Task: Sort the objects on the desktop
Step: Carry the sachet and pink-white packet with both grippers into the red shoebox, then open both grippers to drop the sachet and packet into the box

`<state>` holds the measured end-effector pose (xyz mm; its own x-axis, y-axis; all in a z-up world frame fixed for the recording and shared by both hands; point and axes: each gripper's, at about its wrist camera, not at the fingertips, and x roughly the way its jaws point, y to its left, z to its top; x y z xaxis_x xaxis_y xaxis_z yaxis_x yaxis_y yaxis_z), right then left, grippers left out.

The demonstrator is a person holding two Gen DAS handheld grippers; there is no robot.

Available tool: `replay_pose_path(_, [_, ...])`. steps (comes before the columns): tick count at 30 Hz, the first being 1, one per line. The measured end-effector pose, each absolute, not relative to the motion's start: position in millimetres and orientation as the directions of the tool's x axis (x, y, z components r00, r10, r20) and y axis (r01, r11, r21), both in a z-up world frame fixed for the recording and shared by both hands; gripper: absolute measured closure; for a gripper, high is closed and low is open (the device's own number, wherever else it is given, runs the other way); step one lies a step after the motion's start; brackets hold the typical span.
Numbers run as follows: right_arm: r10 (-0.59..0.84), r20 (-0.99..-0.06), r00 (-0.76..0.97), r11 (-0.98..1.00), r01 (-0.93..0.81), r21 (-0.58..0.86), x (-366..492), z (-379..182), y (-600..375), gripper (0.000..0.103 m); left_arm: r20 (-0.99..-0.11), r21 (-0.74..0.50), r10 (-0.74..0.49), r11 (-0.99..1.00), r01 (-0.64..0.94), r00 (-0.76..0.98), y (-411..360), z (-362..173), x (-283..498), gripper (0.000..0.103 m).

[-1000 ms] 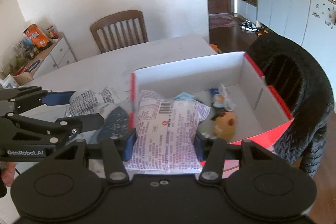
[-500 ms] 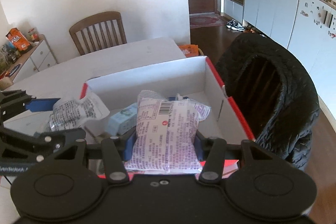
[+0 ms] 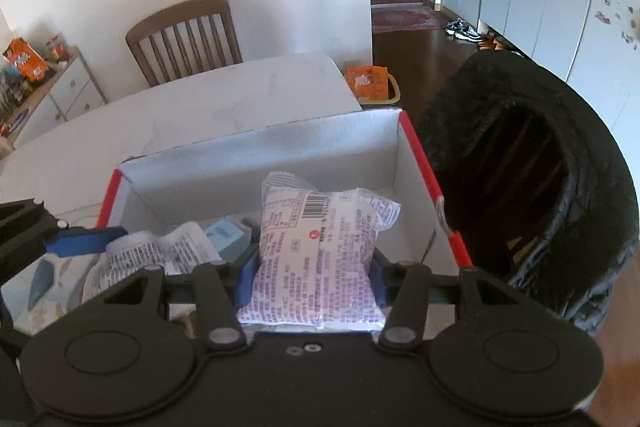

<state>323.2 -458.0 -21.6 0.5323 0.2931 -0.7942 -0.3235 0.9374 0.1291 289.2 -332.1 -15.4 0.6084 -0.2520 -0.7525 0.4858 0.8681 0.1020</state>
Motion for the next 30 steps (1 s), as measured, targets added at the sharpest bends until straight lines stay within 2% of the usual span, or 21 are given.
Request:
replay_pose_path(9, [0.311, -0.820, 0.481, 0.920, -0.370, 0.132, 348.3, -42.4, -448.6, 0.050, -0.786, 0.135, -0.206, 0.863, 0.486, 0.583, -347.6, -35.0, 308.0, 0.033])
replay_pose_path(24, [0.341, -0.844, 0.414, 0.910, -0.370, 0.186, 363.0, -60.2, -453.5, 0.048, -0.823, 0.120, -0.185, 0.867, 0.483, 0.536, -340.4, -56.0, 312.0, 0.033])
replay_pose_path(27, [0.349, -0.838, 0.419, 0.910, -0.367, 0.195, 362.8, -59.3, -454.2, 0.046, -0.824, 0.122, -0.182, 0.867, 0.482, 0.536, -339.3, -56.5, 312.0, 0.032])
replay_pose_path(30, [0.361, -0.828, 0.429, 0.908, -0.365, 0.207, 361.0, -57.5, -457.9, 0.034, -0.822, 0.117, -0.191, 0.866, 0.486, 0.537, -337.3, -56.3, 310.3, 0.032])
